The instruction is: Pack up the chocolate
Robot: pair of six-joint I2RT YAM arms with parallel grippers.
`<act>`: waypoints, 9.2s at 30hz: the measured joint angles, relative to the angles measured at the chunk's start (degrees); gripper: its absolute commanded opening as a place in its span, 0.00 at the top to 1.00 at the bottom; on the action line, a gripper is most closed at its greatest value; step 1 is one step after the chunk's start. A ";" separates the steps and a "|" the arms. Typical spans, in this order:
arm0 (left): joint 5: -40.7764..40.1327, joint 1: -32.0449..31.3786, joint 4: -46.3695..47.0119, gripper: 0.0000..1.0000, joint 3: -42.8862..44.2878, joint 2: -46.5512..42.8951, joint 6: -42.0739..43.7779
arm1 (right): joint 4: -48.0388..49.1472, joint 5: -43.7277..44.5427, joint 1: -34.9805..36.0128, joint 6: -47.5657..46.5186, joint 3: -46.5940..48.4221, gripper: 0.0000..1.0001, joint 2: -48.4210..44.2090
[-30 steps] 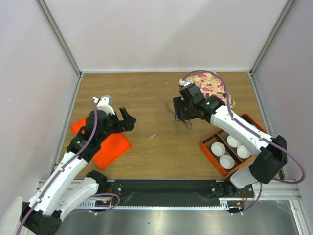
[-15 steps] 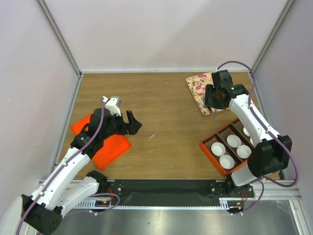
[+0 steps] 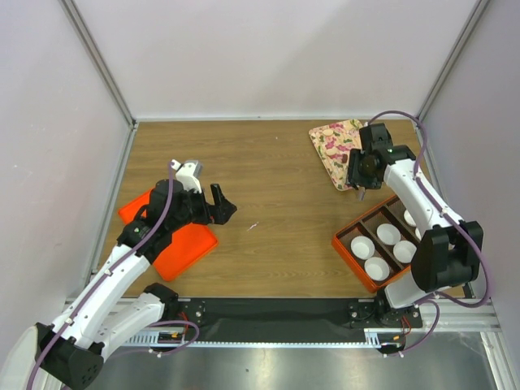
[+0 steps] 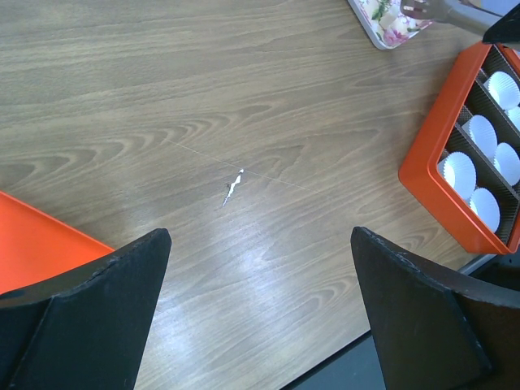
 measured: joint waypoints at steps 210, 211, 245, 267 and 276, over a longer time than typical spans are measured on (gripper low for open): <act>2.43 0.00 -2.47 0.00 -1.73 -3.61 1.55 | -9.60 13.97 -9.75 12.59 2.01 0.73 -7.78; 2.75 0.00 -2.54 0.00 -1.73 -3.56 1.64 | -10.58 14.43 -10.27 13.22 0.90 0.73 -9.20; 5.90 -0.02 -2.10 0.00 -2.69 -2.36 1.88 | -18.36 16.65 -24.33 18.60 -17.94 0.70 -25.29; 5.88 -0.02 -2.10 0.00 -2.69 -2.34 1.88 | -18.27 16.20 -24.04 18.53 -18.36 0.57 -23.54; 5.40 -0.02 -2.14 0.00 -2.69 -2.51 1.88 | -18.53 15.98 -23.58 16.59 -16.37 0.57 -23.54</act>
